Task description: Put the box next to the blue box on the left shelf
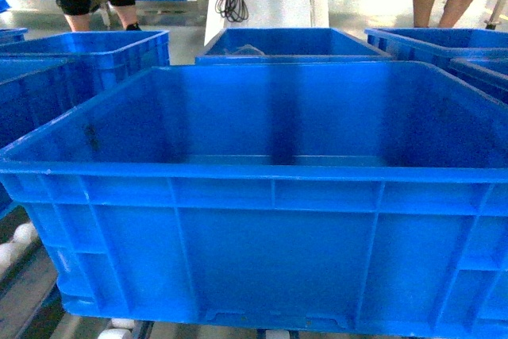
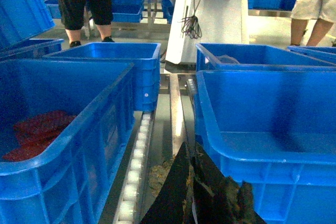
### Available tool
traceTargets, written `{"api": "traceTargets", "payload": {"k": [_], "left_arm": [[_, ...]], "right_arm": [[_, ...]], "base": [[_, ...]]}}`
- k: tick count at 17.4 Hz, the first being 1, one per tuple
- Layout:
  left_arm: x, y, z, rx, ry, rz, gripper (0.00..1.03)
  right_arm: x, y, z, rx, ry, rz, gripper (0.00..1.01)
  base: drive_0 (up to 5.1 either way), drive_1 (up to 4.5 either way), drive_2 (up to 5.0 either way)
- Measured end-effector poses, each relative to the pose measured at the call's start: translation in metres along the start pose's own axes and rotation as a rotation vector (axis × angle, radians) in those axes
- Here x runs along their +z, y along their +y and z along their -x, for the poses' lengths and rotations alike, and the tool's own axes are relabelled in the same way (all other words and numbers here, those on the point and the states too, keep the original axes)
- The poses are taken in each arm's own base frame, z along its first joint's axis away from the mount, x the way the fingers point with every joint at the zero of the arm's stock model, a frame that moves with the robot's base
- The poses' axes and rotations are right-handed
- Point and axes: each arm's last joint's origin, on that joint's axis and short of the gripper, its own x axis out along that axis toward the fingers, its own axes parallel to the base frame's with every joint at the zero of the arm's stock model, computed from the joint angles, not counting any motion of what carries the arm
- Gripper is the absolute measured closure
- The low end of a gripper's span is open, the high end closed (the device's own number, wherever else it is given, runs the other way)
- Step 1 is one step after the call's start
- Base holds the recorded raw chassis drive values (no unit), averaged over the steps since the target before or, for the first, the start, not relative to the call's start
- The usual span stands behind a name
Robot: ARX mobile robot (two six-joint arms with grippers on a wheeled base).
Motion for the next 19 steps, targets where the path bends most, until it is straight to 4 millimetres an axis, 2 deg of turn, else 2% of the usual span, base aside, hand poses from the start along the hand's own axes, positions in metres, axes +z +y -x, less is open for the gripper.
{"api": "traceTargets", "payload": {"k": [10,12,13,14,18,19], "left_arm": [[0.0,0.0,0.016,0.0,-0.004,0.0,1.01],[-0.004,0.0,0.027,0.002,0.016,0.0,1.01],[-0.001,0.0,0.027,0.004,-0.005,-0.001,1.01],[-0.004,0.0,0.027,0.004,0.018,0.0,1.01],[-0.003,0.0,0.027,0.002,0.014,-0.001,1.01],[-0.003,0.0,0.027,0.002,0.013,0.0,1.01]], "right_arm": [[0.001,0.0,0.018,0.0,-0.01,0.0,1.0],[-0.001,0.0,0.022,0.0,0.006,0.0,1.0],[-0.005,0.0,0.029,0.0,0.032,0.0,1.0],[0.001,0.0,0.03,0.0,-0.02,0.0,1.0],[-0.002,0.0,0.03,0.0,0.002,0.0,1.0],[-0.002,0.0,0.03,0.0,0.002,0.002,0.94]], "base": [[0.0,0.0,0.0],[0.0,0.0,0.0],[0.0,0.0,0.0],[0.0,0.0,0.0],[0.0,0.0,0.0],[0.0,0.0,0.0]]}}
